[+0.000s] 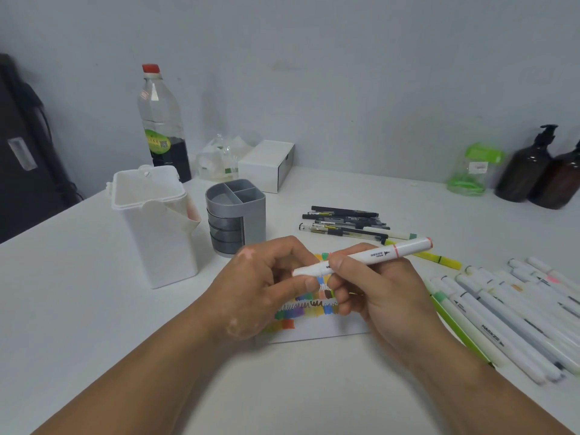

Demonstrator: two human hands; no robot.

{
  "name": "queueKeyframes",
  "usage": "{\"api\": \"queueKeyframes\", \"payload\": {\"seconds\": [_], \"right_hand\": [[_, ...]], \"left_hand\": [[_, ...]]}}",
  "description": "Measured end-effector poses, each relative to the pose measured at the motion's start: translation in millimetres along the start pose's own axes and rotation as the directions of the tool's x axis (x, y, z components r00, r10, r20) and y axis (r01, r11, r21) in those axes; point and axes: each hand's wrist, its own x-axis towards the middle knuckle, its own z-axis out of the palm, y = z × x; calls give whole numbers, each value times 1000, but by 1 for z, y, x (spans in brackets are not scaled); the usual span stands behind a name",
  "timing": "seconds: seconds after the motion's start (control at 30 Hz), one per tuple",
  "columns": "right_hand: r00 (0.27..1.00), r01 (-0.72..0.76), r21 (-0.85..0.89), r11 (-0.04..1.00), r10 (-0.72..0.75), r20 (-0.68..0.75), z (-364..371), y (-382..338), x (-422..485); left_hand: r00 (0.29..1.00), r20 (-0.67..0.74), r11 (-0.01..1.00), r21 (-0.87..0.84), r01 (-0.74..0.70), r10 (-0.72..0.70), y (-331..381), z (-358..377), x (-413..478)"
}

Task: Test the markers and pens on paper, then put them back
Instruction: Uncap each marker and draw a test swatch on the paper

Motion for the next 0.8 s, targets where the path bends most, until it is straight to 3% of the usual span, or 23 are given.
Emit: {"api": "queueKeyframes", "payload": {"seconds": [0.13,0.23,0.33,0.4,0.43,0.5,0.63,0.7,0.8], "right_hand": [[1000,-3,16,1000,3,26,1,1,1],[995,-7,-22,1000,10,97,-4,-4,2],[968,-123,67,990,104,230,-26,-18,4],[937,-191,-26,981,190,294,-36,-27,3],[935,-190,-151,970,226,275,-38,-27,2],[938,-129,-429,894,251,241,-35,-24,-1],[920,-9,-689,725,276,279,-23,-20,-3],[957,35,-801,597,212,200,-25,-22,-3],[994,-88,-905,415,99,-52,-43,-32,0]], "left_hand": [[999,-25,999,10,-31,32,-2,0,1],[998,-44,999,11,42,-41,-6,-8,3],[990,-69,992,13,122,-121,-12,-17,4],[990,-56,990,50,131,-128,-14,-16,4],[992,-43,989,77,124,-121,-14,-14,3],[996,-21,988,122,93,-91,-12,-9,3],[999,-9,990,138,42,-41,-9,-5,3],[998,-4,986,157,61,-61,-9,-4,4],[990,35,949,293,118,-134,-13,-4,7]]}}
